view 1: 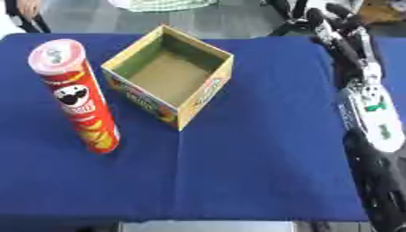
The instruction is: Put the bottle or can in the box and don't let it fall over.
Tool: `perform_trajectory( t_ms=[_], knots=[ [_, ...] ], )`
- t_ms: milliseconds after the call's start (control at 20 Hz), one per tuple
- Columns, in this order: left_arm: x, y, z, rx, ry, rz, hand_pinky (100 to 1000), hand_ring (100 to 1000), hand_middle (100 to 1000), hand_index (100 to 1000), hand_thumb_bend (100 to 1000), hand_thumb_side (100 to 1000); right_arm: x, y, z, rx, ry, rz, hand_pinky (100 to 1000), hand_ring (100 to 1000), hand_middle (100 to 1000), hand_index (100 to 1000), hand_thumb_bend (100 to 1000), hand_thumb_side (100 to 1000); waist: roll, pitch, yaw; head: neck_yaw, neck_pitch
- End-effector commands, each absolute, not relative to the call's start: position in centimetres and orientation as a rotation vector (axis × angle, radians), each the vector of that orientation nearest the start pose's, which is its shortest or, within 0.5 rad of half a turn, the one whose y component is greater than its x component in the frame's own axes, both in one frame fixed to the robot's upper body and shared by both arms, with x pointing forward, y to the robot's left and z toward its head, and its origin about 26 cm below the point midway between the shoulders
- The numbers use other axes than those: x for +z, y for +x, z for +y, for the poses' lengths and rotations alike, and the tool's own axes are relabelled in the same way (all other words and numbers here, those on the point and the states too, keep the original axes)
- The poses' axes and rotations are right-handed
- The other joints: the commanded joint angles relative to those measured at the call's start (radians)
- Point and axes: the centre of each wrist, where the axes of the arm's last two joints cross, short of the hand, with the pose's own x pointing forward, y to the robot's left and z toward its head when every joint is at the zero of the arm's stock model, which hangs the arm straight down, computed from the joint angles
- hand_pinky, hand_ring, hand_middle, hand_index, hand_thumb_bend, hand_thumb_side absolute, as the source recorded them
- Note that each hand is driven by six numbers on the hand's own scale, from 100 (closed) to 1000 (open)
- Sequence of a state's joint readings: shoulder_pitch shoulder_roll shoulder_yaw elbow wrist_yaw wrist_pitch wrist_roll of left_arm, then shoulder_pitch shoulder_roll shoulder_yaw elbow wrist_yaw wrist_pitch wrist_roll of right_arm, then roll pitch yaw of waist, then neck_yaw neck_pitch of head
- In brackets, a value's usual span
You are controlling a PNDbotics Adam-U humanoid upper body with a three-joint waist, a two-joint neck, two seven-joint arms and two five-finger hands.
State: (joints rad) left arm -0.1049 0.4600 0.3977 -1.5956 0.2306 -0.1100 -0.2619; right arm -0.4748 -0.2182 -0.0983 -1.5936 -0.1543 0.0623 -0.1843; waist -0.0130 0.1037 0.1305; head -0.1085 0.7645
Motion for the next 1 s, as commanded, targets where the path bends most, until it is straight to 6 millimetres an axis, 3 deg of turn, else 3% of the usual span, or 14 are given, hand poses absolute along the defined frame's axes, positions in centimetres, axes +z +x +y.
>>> perform_trajectory(
  t_ms=[50, 300, 550, 850, 1000],
  knots=[
    [12.06, 27.91, 44.79, -0.284, 0.313, -1.899, 1000, 805, 668, 864, 595, 592, 16.94, 37.51, -27.06, -0.092, -0.108, -2.032, 752, 955, 1000, 805, 669, 407, 0.006, -0.015, 0.001, -0.002, 0.006],
    [11.82, 27.95, 44.75, -0.371, 0.277, -1.894, 1000, 841, 716, 888, 677, 676, 16.97, 37.53, -26.98, -0.091, -0.105, -2.033, 752, 954, 1000, 805, 669, 407, 0.005, -0.014, 0.001, -0.002, 0.006],
    [11.89, 27.94, 44.79, -0.424, 0.242, -1.911, 1000, 856, 732, 896, 624, 649, 16.97, 37.53, -26.95, -0.091, -0.103, -2.033, 752, 954, 1000, 805, 668, 408, 0.006, -0.014, 0.0, -0.001, 0.006],
    [11.8, 27.92, 44.9, -0.499, 0.243, -1.903, 1000, 855, 725, 893, 799, 752, 16.97, 37.52, -26.94, -0.094, -0.102, -2.034, 752, 954, 1000, 804, 668, 408, 0.006, -0.015, -0.001, -0.002, 0.006],
    [11.77, 27.95, 44.93, -0.518, 0.257, -1.895, 1000, 855, 724, 893, 929, 803, 16.97, 37.52, -26.95, -0.095, -0.102, -2.034, 752, 953, 1000, 804, 668, 407, 0.006, -0.014, -0.001, -0.001, 0.006]
  ],
)
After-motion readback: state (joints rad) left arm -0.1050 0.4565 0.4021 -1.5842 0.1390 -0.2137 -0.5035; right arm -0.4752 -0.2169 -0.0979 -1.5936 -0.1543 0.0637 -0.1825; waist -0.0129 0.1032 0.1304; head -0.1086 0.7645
